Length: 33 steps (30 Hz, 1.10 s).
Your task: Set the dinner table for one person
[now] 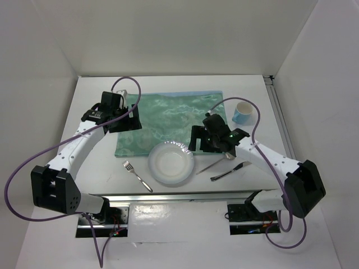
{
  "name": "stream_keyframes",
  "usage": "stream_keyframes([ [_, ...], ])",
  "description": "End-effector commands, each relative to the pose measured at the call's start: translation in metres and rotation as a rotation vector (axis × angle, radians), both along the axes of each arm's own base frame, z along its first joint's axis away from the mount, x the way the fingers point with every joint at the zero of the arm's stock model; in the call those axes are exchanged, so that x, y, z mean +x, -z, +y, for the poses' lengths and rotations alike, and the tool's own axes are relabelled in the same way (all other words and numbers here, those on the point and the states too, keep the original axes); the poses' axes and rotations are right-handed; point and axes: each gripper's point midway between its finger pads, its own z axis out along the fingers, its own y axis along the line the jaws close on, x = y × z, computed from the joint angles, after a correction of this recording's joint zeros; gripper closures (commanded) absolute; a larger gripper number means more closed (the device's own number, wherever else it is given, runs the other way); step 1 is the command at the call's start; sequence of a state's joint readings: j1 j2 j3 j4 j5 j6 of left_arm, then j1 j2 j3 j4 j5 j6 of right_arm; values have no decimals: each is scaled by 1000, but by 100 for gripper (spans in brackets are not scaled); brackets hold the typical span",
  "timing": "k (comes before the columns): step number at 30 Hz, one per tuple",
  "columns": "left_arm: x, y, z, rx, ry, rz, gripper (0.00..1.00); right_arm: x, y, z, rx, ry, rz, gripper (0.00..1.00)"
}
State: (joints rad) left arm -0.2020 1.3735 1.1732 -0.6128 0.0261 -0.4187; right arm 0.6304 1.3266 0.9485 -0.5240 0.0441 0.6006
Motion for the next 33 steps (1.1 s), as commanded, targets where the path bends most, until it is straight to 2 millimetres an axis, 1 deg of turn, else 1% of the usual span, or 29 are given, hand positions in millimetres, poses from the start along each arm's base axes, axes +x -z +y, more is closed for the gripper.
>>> stream_keyframes([
  [1,4,-14,-6,-15,32,-45,2,-8,-7,22,166,-37,-7,0],
  [3,4,-14,-6,-15,32,-45,2,-16,2,28,215,-54,23,0],
  [5,5,-14,-4,-8,26,-47,2,-18,6,30,233,-53,31,0],
  [7,5,-14,-4,-8,26,-47,2,-22,18,31,231,-54,64,0],
  [8,5,-14,-4,-8,26,-47,2,-19,16,33,241,-55,51,0],
  [10,4,-14,-6,-16,33,-45,2,-23,20,35,256,-70,56,0],
  [11,4,-14,-6,-16,33,-45,2,-21,18,37,269,-64,49,0],
  [13,4,-17,-6,-18,33,-54,2,-24,24,39,287,-73,65,0],
  [14,4,-17,-6,-18,33,-54,2,-23,27,40,284,-72,68,0],
  [16,4,-18,-6,-23,26,-52,5,-23,28,46,313,-86,72,0],
  [17,4,-18,-6,-23,26,-52,5,-25,34,47,318,-81,93,0],
  [18,3,-21,-6,-25,26,-61,5,-24,32,48,329,-74,91,0],
  [22,2,-24,-6,-27,26,-70,5,-26,44,47,324,-54,122,0],
  [25,1,-22,-4,-16,18,-62,3,-26,44,47,324,-54,122,0],
  [31,-1,-20,-2,-13,5,-51,3,-29,54,47,318,-57,142,0],
  [32,-3,-17,-2,-11,5,-42,3,-30,58,47,318,-46,156,0],
  [33,0,-18,-2,-13,5,-54,3,-30,58,47,318,-46,156,1],
])
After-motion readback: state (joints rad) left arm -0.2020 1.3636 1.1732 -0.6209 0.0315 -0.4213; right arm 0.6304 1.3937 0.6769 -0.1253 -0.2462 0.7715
